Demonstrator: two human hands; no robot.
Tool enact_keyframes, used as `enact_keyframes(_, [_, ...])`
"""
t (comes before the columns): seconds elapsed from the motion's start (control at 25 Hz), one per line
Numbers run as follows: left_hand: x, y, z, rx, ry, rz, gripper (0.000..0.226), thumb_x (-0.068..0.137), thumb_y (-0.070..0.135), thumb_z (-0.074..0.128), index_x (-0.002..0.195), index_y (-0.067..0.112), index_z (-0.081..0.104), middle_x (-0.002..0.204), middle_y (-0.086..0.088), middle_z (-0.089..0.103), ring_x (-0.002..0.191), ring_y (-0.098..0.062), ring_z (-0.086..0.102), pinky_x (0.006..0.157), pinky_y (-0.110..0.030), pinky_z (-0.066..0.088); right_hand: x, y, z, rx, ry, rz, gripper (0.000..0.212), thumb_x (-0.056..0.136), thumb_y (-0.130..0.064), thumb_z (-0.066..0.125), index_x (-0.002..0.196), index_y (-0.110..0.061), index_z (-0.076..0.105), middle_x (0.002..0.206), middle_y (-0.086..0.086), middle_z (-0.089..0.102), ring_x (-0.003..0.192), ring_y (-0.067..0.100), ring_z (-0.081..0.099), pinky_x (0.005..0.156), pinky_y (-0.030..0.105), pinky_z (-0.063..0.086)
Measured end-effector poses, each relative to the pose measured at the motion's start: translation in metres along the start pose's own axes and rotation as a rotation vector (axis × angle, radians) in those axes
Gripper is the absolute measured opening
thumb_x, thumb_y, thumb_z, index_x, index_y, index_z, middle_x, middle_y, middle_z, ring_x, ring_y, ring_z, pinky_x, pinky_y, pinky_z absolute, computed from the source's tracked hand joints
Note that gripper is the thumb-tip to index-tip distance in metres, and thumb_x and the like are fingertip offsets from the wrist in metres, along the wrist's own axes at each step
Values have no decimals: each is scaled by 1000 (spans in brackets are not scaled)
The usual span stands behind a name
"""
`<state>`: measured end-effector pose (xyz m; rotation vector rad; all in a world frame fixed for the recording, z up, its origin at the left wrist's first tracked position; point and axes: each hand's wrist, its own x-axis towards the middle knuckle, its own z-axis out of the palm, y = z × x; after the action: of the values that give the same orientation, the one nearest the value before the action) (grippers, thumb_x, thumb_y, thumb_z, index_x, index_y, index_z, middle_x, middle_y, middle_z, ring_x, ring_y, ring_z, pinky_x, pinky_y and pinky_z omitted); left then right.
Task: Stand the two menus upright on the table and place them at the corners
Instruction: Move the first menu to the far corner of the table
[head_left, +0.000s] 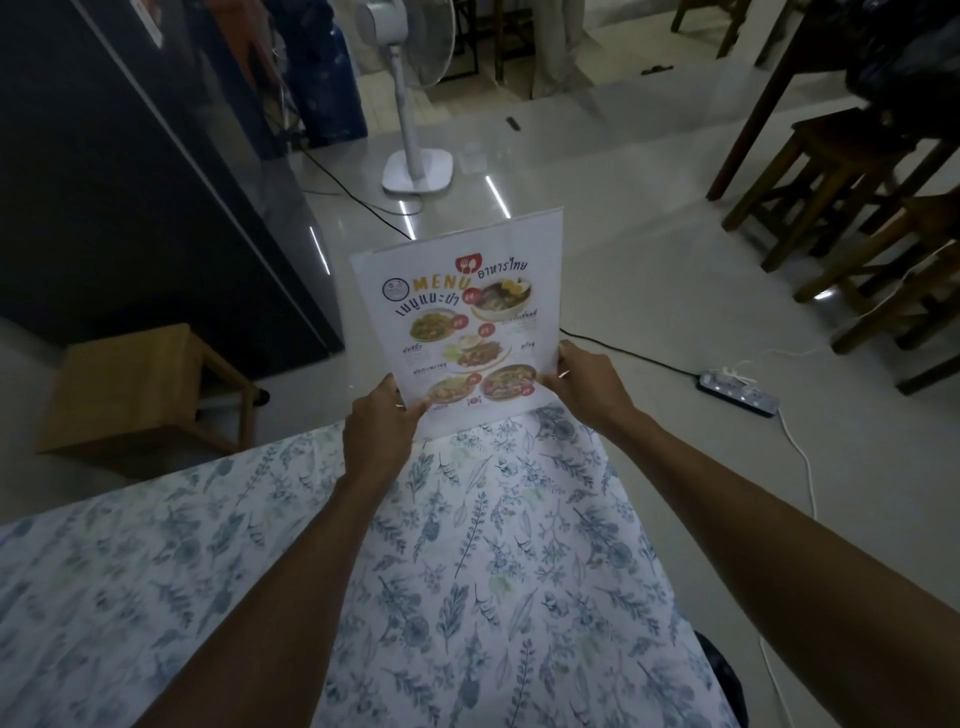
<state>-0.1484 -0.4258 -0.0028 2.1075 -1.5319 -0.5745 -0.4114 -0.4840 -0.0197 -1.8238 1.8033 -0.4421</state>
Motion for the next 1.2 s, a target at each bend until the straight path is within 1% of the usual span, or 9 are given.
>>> enact_keyframes(0.12, [-2,1,4,4,-18,-34,32,91,41,69,104,13,64,89,-3,70,79,-26,68,68,-38,57,-1,0,8,-6,6,36,32,90,-35,68,98,-4,60,97,13,70,87,29,64,73,42,53])
enact_keyframes(0.28, [-4,1,7,50,-10,-52,32,92,42,68,93,12,57,83,-5,66,74,-27,65,60,-35,50,-5,-3,14,27,45,66,27,90,-30,67,102,-7,60,101,12,70,88,28,65,75,43,56])
enact_keyframes(0.36, [-3,1,7,63,-11,-59,33,92,43,67,92,12,56,84,-5,66,74,-28,65,61,-36,51,-6,-4,16,39,58,67,26,90,-25,68,105,-6,60,103,13,70,92,30,65,74,38,52])
enact_keyframes(0.52, [-7,3,6,55,-26,-86,33,92,45,65,100,14,57,92,-7,69,80,-30,67,70,-44,57,-8,-9,15,30,82,80,22,91,-17,67,104,-1,60,104,17,68,98,34,63,71,28,37])
enact_keyframes(0.64, [-11,5,3,83,-36,-63,38,93,47,62,110,14,57,103,-8,70,89,-32,67,74,-44,57,-10,-10,13,23,75,96,24,91,-14,65,111,-1,61,111,16,69,104,33,64,76,29,42])
enact_keyframes(0.72, [-12,8,-5,107,-32,-67,37,94,48,60,109,15,57,103,-8,70,90,-32,67,73,-39,54,-13,-13,8,20,93,101,32,90,-15,67,118,-1,60,117,16,68,108,33,64,86,35,49])
enact_keyframes(0.8, [-15,8,-17,106,-17,-80,39,94,50,60,115,17,60,106,-6,70,93,-30,67,71,-34,49,-20,-15,2,0,116,95,38,88,-17,70,121,-1,60,119,17,67,108,34,64,94,42,50])
enact_keyframes(1.0, [-34,7,-44,112,30,-49,44,94,53,59,124,22,60,116,-1,71,100,-27,68,79,-36,52,-50,-28,-12,7,145,67,31,85,-16,71,111,-3,60,112,16,67,97,32,65,89,42,51])
enact_keyframes(1.2, [-73,8,-81,125,65,1,47,94,55,57,129,22,59,119,0,70,105,-25,66,83,-36,49,-92,-54,-21,2,159,26,47,86,-20,72,127,-3,57,124,14,64,109,31,63,94,40,49])
